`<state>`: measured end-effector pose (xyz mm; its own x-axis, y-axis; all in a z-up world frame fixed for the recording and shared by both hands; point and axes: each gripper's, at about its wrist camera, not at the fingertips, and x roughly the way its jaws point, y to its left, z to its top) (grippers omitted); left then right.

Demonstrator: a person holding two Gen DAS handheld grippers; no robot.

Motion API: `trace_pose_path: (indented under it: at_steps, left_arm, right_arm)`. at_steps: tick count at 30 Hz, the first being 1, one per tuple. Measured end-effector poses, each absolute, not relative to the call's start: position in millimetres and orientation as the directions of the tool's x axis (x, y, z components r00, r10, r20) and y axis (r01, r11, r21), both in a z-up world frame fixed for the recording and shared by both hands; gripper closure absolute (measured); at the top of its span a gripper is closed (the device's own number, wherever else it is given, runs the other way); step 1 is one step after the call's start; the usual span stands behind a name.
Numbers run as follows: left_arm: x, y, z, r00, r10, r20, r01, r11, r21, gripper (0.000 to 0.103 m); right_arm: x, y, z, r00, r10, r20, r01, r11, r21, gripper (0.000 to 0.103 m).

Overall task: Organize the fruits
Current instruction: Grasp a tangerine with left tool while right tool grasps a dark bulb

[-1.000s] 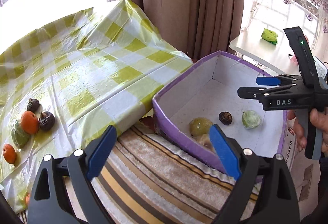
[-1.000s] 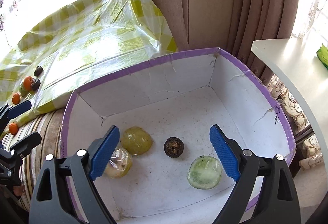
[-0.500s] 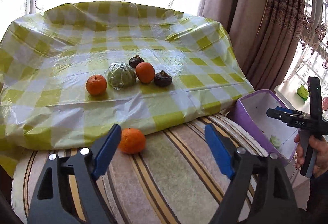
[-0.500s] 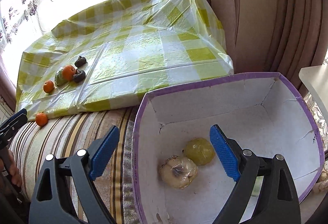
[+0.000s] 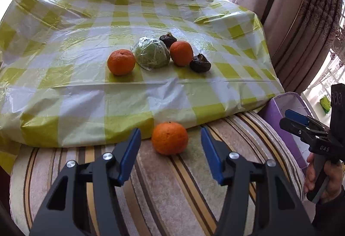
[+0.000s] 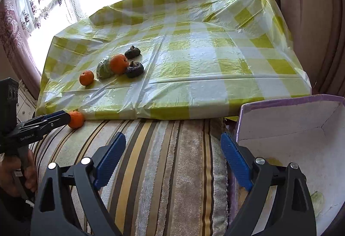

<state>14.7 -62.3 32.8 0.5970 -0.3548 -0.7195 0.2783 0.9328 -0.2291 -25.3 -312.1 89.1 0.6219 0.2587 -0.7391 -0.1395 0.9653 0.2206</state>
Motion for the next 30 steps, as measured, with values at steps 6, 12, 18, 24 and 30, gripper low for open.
trace_pose_path:
  at_steps: [6, 12, 18, 24, 30]
  left_arm:
    - [27, -74, 22, 0.563, -0.340, -0.753, 0.294, 0.934, -0.202, 0.065]
    - [18, -60, 30, 0.632, -0.378, -0.676, 0.283, 0.925, -0.253, 0.066]
    - [17, -41, 40, 0.693, -0.377, -0.615, 0.235, 0.924, -0.302, 0.066]
    - [19, -28, 42, 0.718, -0.366, -0.592, 0.200, 0.923, -0.327, 0.066]
    - [19, -27, 39, 0.715, -0.375, -0.590, 0.200, 0.918, -0.342, 0.066]
  right_arm:
    - [5, -288, 87, 0.618, 0.290, -0.731, -0.170, 0.957, 0.236, 0.016]
    - [47, -263, 85, 0.625, 0.290, -0.724, -0.178, 0.957, 0.230, 0.016]
    - [86, -235, 82, 0.627, 0.285, -0.725, -0.212, 0.958, 0.194, 0.016]
    - [115, -215, 69, 0.602, 0.256, -0.756, -0.222, 0.963, 0.150, 0.029]
    - [129, -211, 64, 0.604, 0.224, -0.765, -0.209, 0.971, 0.119, 0.041]
